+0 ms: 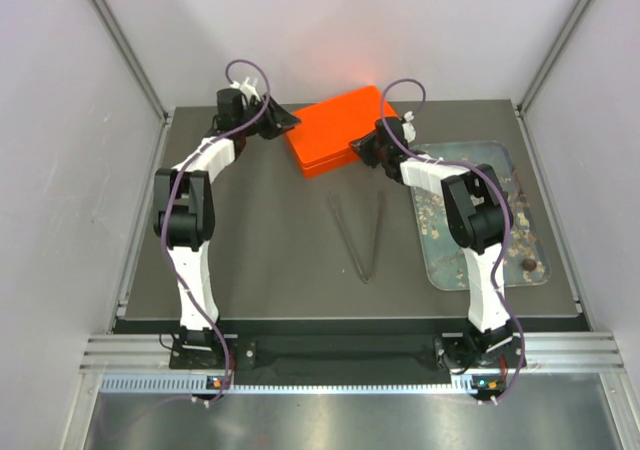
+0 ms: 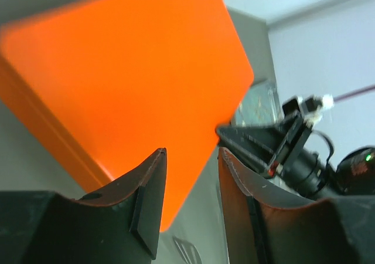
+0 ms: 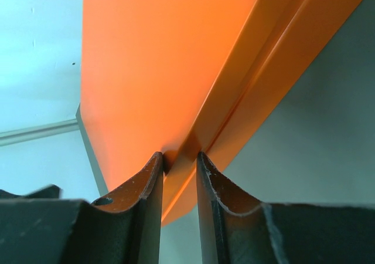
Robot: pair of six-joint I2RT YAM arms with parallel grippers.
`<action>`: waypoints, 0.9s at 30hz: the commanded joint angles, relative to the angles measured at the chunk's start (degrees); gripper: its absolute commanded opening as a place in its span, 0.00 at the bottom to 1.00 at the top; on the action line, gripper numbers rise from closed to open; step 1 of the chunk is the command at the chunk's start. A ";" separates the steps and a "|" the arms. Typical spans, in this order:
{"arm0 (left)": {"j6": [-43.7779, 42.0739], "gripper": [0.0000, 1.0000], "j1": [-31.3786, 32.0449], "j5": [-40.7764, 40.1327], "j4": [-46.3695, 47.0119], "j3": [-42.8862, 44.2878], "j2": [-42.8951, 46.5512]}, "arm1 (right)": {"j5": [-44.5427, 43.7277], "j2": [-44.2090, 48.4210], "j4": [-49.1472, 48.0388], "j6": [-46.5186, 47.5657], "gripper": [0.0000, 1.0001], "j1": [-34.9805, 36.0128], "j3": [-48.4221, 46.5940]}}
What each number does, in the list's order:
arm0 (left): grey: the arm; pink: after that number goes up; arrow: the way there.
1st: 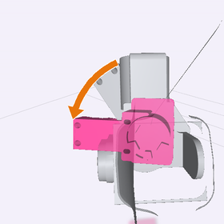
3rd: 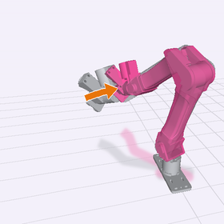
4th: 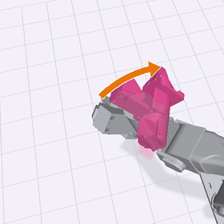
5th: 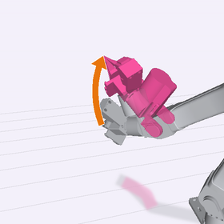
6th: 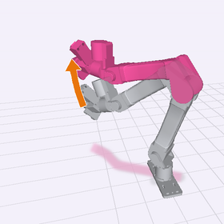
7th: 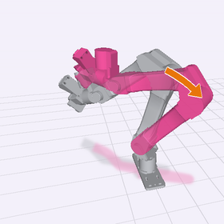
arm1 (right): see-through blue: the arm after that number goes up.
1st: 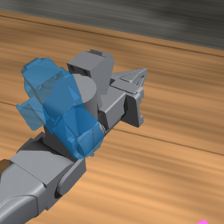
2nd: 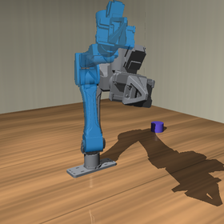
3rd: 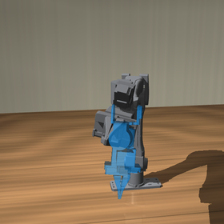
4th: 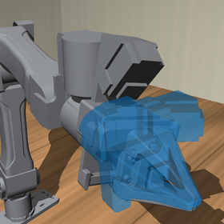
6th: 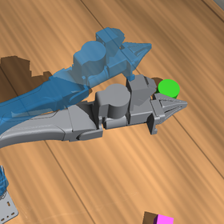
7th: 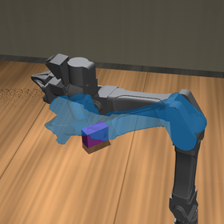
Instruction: Pack the chocolate
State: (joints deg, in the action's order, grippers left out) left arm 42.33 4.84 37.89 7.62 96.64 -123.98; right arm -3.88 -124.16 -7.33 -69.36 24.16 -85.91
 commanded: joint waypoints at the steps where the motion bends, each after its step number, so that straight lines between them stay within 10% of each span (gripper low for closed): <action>1: -2.25 0.45 2.19 -0.62 -1.20 -3.38 2.87 | -2.01 -3.99 10.50 2.57 0.16 1.24 3.38; 27: -10.51 0.43 9.22 -9.15 -14.11 -9.02 3.57 | -1.22 -3.64 10.85 3.44 0.17 1.06 3.82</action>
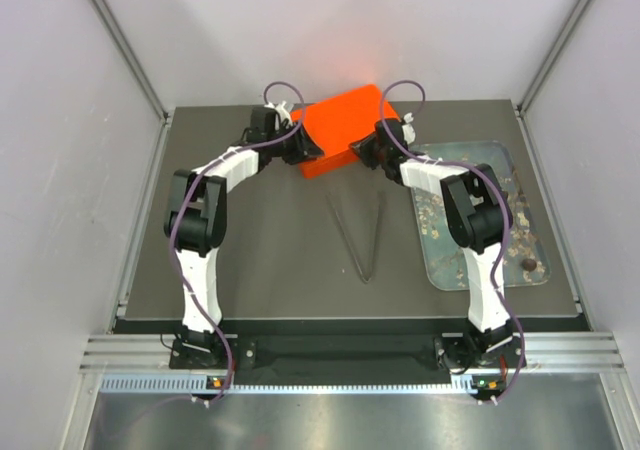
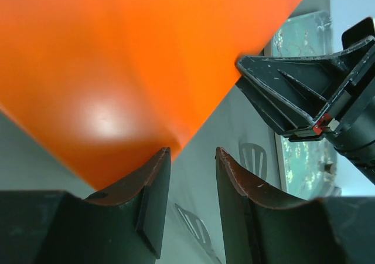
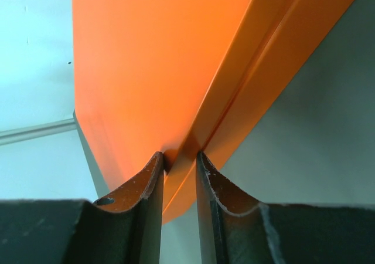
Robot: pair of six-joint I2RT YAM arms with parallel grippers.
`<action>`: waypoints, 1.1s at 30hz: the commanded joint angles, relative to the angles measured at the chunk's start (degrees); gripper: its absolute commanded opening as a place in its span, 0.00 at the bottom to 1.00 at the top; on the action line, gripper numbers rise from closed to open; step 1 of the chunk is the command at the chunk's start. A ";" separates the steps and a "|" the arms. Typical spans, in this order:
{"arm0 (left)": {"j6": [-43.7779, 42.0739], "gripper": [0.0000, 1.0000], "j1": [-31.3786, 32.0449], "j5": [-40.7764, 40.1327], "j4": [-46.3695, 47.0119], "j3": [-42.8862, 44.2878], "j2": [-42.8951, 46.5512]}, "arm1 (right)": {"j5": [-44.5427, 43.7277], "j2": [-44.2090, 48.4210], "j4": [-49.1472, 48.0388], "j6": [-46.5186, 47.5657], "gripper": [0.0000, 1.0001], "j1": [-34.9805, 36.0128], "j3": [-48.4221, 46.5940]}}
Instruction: Pack the chocolate
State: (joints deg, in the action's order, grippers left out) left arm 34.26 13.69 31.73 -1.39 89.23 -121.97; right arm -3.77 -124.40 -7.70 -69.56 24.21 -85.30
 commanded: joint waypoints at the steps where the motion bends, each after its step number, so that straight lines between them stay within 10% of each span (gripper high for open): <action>1: -2.62 0.43 0.46 -4.03 -5.72 -0.73 1.91 | -1.15 -3.31 11.22 3.47 0.17 0.93 3.47; 33: -2.88 0.42 -5.78 -6.15 -10.65 17.37 -13.28 | 19.59 6.18 0.86 15.49 0.52 -5.92 3.03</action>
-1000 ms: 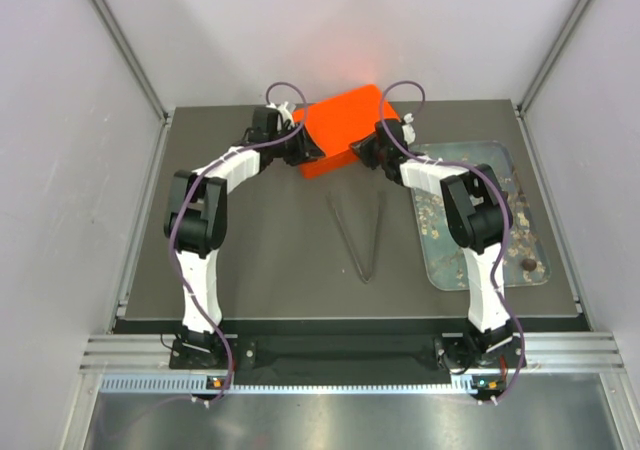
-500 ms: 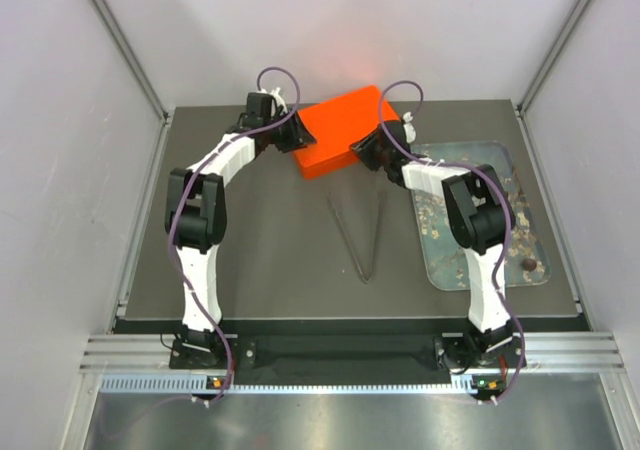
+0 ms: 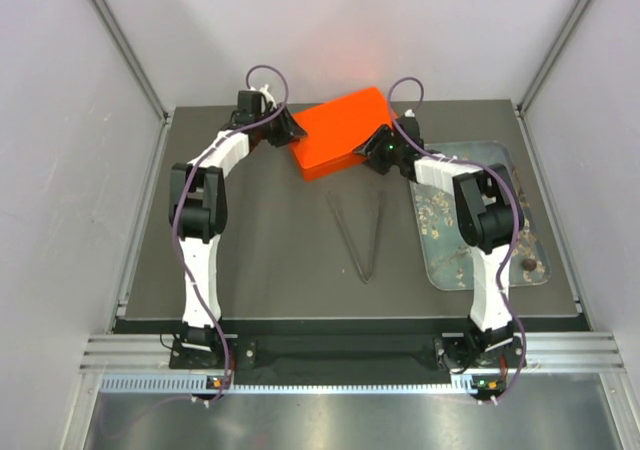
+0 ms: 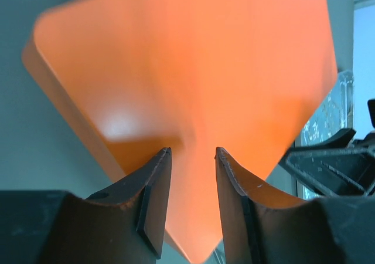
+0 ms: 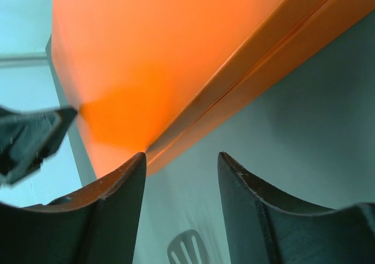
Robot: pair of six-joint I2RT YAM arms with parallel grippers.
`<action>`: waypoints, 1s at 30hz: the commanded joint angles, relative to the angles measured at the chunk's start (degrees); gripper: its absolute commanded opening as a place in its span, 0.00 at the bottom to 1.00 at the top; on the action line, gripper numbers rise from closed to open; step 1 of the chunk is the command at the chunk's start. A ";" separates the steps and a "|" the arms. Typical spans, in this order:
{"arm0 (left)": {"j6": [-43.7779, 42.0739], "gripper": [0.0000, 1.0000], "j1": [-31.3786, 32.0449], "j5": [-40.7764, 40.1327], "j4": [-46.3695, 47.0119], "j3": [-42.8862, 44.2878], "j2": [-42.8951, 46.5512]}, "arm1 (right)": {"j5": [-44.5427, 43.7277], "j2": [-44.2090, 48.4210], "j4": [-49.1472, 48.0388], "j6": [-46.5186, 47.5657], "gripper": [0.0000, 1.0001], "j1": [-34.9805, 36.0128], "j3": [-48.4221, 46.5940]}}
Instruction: Pack the chocolate
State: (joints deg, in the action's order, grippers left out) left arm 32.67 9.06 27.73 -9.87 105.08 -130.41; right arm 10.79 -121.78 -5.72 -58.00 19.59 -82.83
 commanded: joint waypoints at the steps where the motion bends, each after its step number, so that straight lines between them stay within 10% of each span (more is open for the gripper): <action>1: -1.29 0.42 -1.58 -2.06 -2.43 2.40 -5.72 | 5.90 3.74 -1.57 4.55 0.53 -1.57 0.65; 6: -1.11 0.42 -2.55 -0.74 -2.61 8.46 -10.91 | 13.63 4.09 -4.13 7.28 0.45 -4.56 -1.02; 13: -0.24 0.43 -3.70 1.80 0.19 13.84 -15.75 | 23.74 -1.69 -16.95 5.44 0.02 -8.52 -6.01; 22: -0.06 0.43 -3.79 2.77 2.57 12.87 -16.46 | 24.99 -18.65 -13.28 5.79 0.00 -10.71 -25.09; 30: -0.59 0.43 -3.87 3.47 3.71 13.14 -17.07 | 18.32 -19.73 -6.15 7.55 0.00 -11.95 -21.86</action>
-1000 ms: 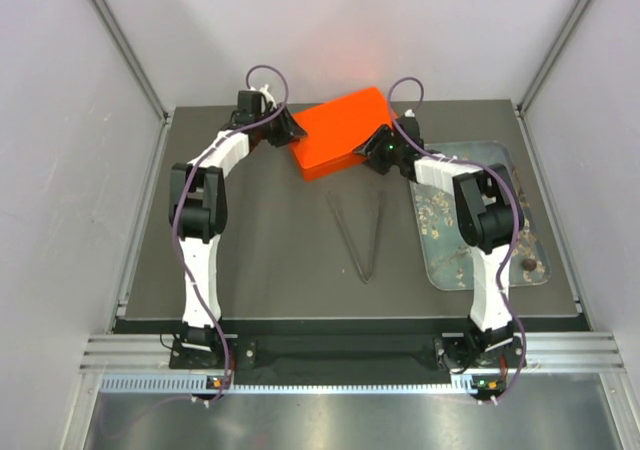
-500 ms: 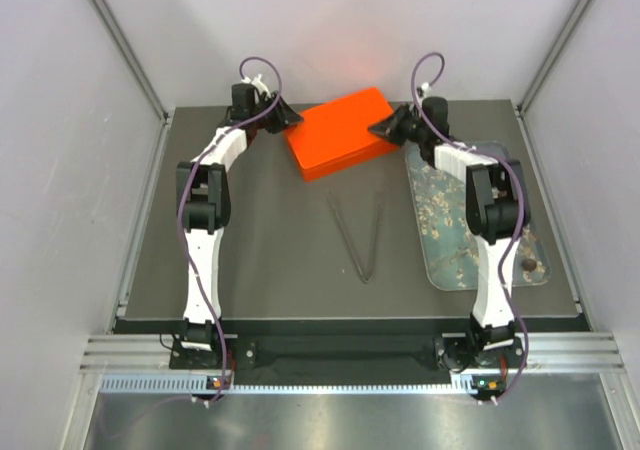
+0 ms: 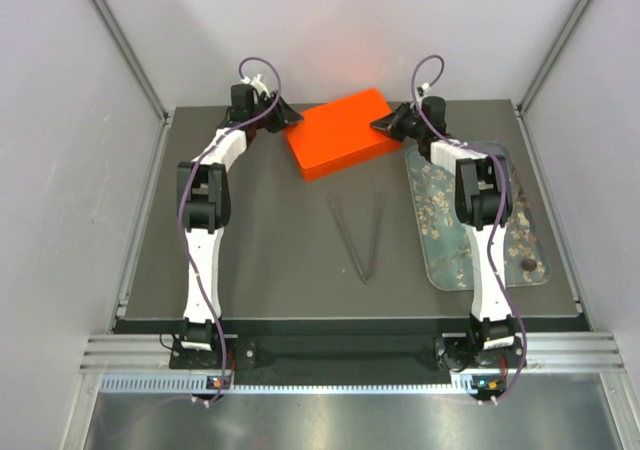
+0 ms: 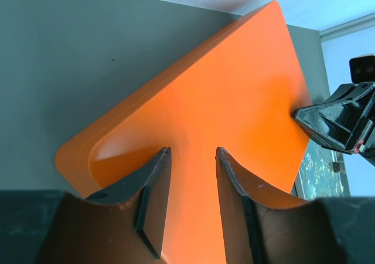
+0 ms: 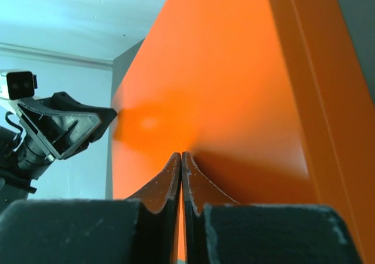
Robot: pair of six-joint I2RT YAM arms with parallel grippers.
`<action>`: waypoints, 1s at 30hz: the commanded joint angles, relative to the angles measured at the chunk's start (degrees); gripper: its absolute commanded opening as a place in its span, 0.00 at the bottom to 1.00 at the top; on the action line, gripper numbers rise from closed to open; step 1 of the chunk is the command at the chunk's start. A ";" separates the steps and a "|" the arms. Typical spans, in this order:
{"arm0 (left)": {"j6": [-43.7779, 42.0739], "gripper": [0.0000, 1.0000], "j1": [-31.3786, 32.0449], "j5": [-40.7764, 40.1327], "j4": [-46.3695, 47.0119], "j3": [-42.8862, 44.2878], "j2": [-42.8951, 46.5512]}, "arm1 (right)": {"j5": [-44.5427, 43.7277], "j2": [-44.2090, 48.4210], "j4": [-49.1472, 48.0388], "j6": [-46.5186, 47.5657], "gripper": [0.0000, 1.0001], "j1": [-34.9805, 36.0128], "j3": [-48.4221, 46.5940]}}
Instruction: Pack the chocolate
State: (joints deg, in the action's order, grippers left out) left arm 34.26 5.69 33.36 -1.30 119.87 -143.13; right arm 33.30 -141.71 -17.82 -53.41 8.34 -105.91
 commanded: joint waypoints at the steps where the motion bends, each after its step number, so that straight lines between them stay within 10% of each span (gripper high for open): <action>1: -2.01 0.43 -0.60 -1.90 -4.16 -1.66 -4.61 | -4.90 1.60 5.96 2.78 0.00 -0.60 3.58; 20: 5.29 0.43 -0.60 1.88 2.79 -1.05 -5.58 | -18.95 -7.43 -12.85 4.62 0.00 5.54 -16.59; 30: 2.22 0.42 -0.42 -2.51 0.00 -1.84 -5.14 | -34.88 -16.75 12.97 5.25 0.00 9.24 -29.18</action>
State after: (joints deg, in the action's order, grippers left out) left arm 39.86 5.41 35.29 5.06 119.85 -145.27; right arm 4.08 -156.97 -13.61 -47.92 18.48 -134.23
